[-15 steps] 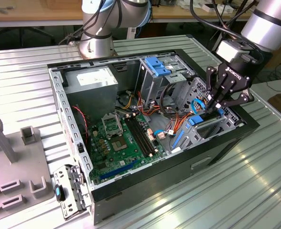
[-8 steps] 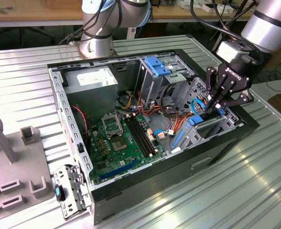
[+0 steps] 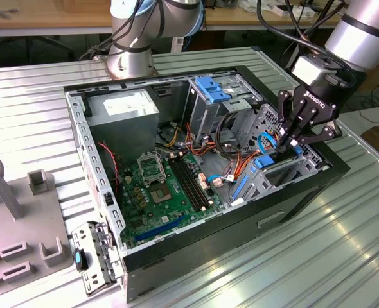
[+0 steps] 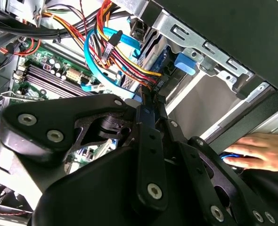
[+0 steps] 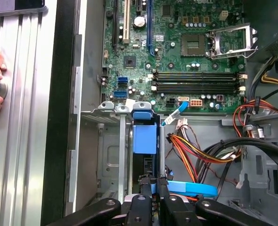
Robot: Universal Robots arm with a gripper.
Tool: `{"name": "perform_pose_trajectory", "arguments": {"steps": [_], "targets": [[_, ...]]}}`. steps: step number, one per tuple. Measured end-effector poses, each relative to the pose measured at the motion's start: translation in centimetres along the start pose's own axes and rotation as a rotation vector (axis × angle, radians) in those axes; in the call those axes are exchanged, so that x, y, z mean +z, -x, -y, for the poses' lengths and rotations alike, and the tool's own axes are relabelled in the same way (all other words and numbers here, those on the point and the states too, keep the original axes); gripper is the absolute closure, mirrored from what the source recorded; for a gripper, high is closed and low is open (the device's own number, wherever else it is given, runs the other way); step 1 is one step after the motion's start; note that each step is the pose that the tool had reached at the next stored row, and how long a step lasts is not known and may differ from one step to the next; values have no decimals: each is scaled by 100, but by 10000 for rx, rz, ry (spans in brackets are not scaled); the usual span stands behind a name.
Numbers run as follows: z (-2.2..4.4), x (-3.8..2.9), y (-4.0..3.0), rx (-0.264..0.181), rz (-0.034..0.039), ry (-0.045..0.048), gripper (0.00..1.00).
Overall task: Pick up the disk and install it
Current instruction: 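Insert the second disk wire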
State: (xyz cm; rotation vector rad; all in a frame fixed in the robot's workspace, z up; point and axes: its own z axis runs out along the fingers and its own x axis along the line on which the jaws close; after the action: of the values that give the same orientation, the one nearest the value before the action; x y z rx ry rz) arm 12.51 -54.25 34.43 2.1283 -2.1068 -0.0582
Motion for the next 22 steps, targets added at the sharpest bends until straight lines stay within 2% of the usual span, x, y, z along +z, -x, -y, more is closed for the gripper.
{"name": "perform_pose_trajectory", "arguments": {"steps": [10, 15, 17, 22], "targets": [[3, 26, 2, -91, 74, -7, 84], [5, 41, 3, -113, 154, -10, 84], [4, 37, 3, -122, 225, -11, 84], [0, 4, 0, -125, 249, -12, 84]]}}
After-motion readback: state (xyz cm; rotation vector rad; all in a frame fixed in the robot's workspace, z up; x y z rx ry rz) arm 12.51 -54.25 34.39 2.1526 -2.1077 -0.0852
